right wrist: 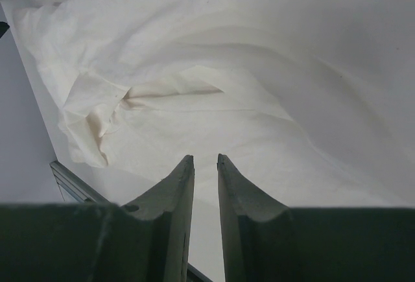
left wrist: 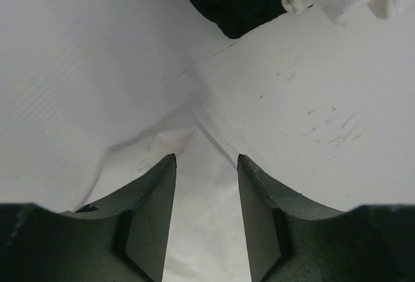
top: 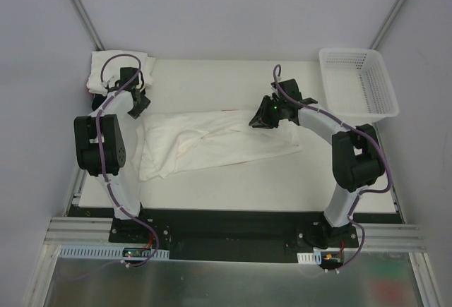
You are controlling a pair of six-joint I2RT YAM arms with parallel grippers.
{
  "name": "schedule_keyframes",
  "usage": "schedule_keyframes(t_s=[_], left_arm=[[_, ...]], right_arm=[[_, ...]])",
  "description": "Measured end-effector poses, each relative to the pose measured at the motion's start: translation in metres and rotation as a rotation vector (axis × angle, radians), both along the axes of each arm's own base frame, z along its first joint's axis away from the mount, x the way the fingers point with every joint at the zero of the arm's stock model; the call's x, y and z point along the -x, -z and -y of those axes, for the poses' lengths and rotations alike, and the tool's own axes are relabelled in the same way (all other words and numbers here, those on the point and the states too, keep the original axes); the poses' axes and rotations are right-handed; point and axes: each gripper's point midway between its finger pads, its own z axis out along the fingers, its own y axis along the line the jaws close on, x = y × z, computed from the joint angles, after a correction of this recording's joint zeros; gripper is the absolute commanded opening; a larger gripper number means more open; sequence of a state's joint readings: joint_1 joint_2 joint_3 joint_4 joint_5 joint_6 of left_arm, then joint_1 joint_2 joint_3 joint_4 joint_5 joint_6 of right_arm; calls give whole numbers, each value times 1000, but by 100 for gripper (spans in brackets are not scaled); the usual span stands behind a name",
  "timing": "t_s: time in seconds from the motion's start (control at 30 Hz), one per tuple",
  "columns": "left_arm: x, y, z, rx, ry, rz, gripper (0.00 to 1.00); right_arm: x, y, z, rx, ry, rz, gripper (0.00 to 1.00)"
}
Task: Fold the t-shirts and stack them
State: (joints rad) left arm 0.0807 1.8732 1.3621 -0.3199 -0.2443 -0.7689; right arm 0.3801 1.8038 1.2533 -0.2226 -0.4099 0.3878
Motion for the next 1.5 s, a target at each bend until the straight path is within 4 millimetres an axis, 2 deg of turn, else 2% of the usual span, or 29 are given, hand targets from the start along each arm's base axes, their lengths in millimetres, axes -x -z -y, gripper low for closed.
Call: schedule_keyframes(t_s=[0.27,0.47,0.73,0.8,0.87,0.9,1.27,1.5], left_arm=[[7,20,-2,5,-5,-63,41],[8,22,-2,7,-5,-71,32],[6,29,-1,15,0,-83,30],[6,29,0,18,1,-84,21],[5,29,1,24,5,-82,4],[4,28,2,27,7,-81,0],[-8,17,2,20,37,-66,0],[-36,-6,-1,-2,65,-20,0]], right_arm=[[-2,0,3,0,7,-1,24],[-2,-1,3,-7,6,-4,23],[-5,-5,4,-21,7,0,23],[-6,-5,5,-22,11,-1,23],[-7,-5,7,-23,16,-2,23],[-7,-5,8,-24,19,-2,23],[-11,-6,13,-29,40,-7,22],[-11,-6,13,-34,43,-9,22]])
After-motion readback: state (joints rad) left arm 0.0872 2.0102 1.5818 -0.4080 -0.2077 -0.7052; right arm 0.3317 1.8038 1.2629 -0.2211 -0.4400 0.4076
